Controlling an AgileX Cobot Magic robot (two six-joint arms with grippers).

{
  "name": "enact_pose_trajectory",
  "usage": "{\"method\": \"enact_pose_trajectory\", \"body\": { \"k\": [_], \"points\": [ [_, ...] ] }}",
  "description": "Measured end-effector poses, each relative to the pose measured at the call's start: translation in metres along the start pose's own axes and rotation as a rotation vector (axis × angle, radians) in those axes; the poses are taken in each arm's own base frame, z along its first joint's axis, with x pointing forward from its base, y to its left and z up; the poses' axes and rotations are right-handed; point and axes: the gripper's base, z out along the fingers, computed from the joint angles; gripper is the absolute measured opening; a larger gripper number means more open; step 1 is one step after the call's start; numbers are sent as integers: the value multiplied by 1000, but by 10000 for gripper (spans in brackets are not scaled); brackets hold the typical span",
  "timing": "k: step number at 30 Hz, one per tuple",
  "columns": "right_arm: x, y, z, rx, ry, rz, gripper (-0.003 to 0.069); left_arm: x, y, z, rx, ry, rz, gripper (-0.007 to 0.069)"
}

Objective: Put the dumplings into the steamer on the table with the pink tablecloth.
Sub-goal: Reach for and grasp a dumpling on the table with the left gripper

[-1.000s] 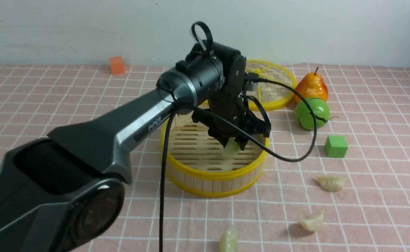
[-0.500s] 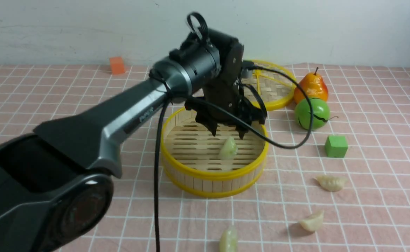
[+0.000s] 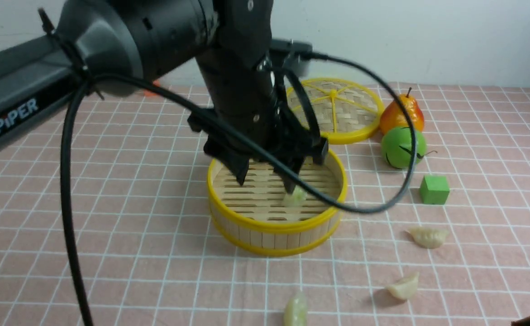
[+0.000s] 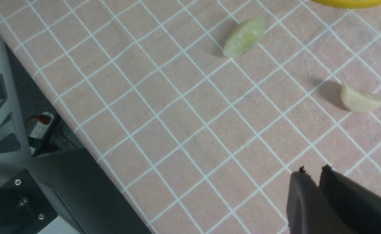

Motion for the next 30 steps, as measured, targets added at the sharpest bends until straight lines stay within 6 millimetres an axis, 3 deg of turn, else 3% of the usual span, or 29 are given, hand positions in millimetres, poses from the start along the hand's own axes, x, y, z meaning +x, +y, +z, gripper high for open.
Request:
{"method": "enact_pose_trajectory", "body": {
  "k": [5,9,13,18,22,24,30],
  "points": [
    [-1,-3,0,29,-9,-14,80,51,-24,55,-34,190,30,532],
    [-2,-3,0,38,-17,-16,85,70,-40,90,8,129,-4,532],
    [0,-3,0,37,4,-19,87,75,-42,115,33,73,-66,525],
    [5,-2,0,25,53,-18,92,74,-43,143,19,54,-90,456],
    [7,-2,0,22,80,-20,97,74,-42,149,10,53,-85,350],
    [8,-2,0,21,85,-19,98,73,-42,148,7,52,-83,248],
    [8,-2,0,20,88,-19,103,66,-42,127,11,64,-33,243]
  ]
}}
